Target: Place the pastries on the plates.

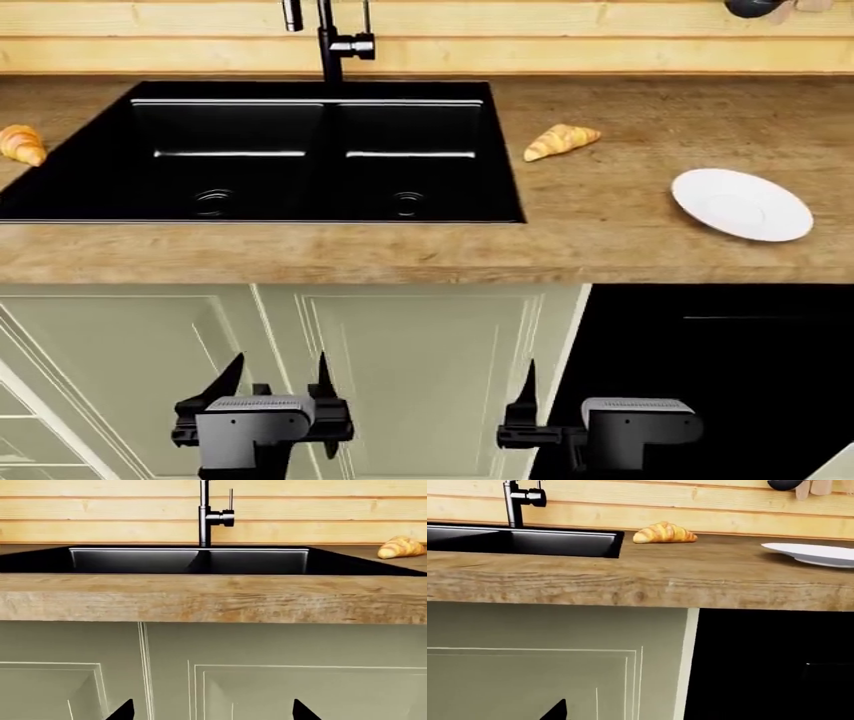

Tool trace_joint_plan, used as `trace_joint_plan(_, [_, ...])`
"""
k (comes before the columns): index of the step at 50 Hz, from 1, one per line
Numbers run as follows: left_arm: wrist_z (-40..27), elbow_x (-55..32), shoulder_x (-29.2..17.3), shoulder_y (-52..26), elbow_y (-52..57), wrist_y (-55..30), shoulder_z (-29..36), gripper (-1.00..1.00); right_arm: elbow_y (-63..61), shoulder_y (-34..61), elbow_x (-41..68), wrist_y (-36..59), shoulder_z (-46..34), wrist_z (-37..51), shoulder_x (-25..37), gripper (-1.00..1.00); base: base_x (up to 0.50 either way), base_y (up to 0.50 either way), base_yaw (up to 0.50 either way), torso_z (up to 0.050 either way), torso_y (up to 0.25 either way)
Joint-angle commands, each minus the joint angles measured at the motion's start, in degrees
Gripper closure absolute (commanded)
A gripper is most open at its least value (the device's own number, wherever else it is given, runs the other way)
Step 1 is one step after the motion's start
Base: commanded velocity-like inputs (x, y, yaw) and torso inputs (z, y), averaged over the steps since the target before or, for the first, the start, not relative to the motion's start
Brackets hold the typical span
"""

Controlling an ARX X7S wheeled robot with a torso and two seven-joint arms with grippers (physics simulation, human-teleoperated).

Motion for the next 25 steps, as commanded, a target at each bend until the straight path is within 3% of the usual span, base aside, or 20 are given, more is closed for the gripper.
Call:
trace_joint_plan(1, [-0.54,-0.35,-0.29,-0.1,-0.19,0.35,0.54,-1.0,0.11,0.16,0.62,0.06,-0.33,0.76,0.46,-1.0,0.04,-0.5,0.0,0.0,0.0])
trace_joint_plan(25, [-1.42,-0.95,-0.92,-0.13,0.09,0.34,1.84,-1.0,0.06,0.32,1.31,-0.16,-1.49,1.61,1.49,-1.0,0.04,-0.5,0.0,0.0,0.0])
